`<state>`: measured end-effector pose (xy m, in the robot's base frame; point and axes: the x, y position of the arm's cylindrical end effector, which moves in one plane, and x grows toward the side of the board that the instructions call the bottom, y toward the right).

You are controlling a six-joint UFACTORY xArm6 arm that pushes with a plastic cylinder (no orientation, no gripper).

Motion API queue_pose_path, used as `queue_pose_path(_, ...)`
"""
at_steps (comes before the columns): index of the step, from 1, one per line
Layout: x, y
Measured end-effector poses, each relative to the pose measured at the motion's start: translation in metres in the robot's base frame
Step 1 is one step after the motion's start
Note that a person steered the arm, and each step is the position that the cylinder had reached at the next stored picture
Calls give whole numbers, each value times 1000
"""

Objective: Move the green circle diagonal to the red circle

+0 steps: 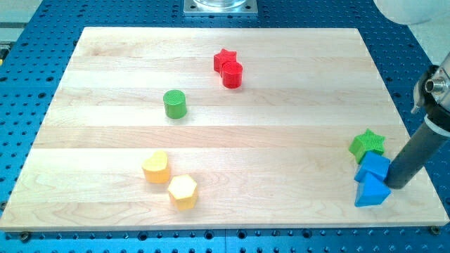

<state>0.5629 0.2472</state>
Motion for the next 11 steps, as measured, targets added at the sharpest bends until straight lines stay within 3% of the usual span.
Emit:
queue_pose_path(5, -64, 36)
queue_pose_path(6, -133, -5)
queue_pose_path(8, -70, -185)
queue_pose_path(10, -107, -358)
queue_pose_path(11, -137, -362)
